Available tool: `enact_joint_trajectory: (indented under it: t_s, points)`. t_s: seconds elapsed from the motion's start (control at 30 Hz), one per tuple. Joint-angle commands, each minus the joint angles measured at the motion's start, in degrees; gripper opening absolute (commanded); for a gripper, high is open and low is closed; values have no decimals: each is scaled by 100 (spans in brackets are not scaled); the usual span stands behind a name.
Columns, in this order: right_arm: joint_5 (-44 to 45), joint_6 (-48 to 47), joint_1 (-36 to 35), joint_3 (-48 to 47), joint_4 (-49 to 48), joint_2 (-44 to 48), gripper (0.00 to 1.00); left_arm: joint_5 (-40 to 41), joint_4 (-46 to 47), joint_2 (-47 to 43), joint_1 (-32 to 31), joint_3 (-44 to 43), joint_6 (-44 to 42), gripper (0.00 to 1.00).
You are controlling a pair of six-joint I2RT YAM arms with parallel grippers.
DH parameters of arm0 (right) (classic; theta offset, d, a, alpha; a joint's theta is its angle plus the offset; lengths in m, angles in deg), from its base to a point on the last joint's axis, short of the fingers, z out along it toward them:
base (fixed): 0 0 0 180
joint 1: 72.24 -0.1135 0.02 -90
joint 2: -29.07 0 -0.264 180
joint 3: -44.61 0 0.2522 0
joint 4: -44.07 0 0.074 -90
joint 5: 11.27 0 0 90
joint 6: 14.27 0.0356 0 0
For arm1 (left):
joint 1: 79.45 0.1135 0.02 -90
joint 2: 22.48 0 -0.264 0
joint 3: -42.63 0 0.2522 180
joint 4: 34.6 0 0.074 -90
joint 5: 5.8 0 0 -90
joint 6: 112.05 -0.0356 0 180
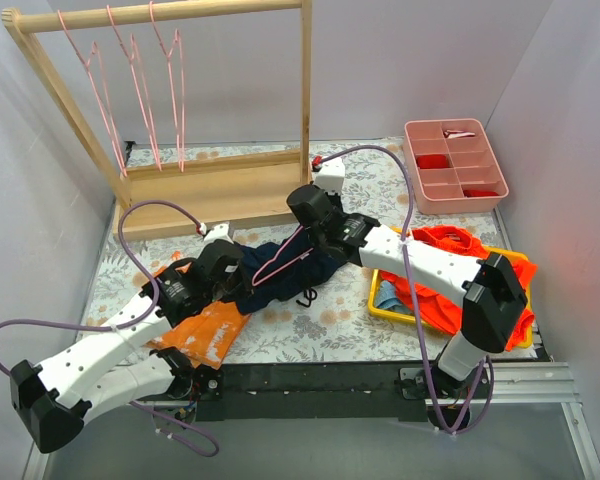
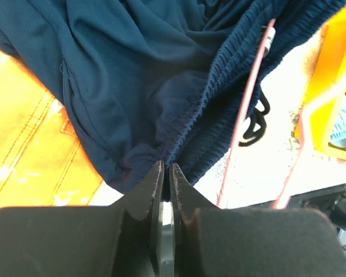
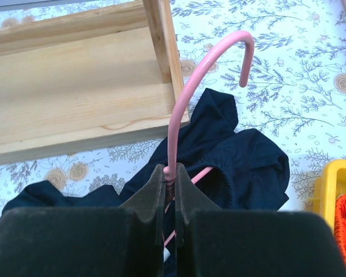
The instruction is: Place the shorts on the hanger
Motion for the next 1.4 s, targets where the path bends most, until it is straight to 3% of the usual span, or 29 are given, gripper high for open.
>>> enact_joint_trajectory:
  t_s: [0.0,0.17,0.37,0.63,0.97,1.37]
  points:
    - [818,306,7,-527,214,-173,1,-115,-597,-130,26,-576,-156,0]
    - [1046,376,7,-518,135,-305,1,-70,-1037,-217,26,-1155,-261,0]
    - [1337,658,16,-1151,768,-639,1,-246,-1345,-323,26,-1586,-296,0]
    - [1758,447,16,-1696,882,-850,1,-501,-1547,-95,26,-2334,-490,0]
    - [1961,289,-63,-2065,1023,-772,1,-887,-801,651,26,-3133,-551,0]
    - [2321,-2179,-555,-2487,-629,-51,1,-827,-53,1733,26,-4320,-867,0]
